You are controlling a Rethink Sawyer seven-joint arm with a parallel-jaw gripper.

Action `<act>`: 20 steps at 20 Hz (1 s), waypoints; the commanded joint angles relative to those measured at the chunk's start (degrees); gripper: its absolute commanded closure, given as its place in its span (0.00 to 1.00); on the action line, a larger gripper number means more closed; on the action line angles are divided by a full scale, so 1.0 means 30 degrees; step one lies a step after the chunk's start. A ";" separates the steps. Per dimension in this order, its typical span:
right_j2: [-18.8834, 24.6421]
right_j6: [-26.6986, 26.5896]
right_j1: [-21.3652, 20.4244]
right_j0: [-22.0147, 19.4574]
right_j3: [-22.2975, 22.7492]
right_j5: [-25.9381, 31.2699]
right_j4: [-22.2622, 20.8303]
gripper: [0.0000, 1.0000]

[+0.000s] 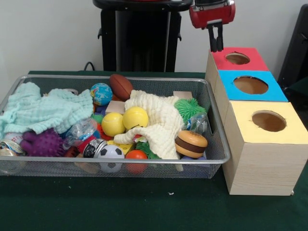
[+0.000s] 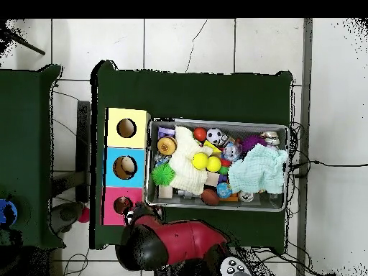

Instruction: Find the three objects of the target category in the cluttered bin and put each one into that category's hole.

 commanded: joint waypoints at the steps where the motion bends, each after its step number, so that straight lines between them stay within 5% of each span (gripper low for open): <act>1: -0.2157 0.0757 0.0120 -0.0278 -0.3281 -0.1297 -0.1805 1.00; 20: -0.1309 0.0072 0.1702 -0.3369 -0.5713 -0.0532 -0.4057 1.00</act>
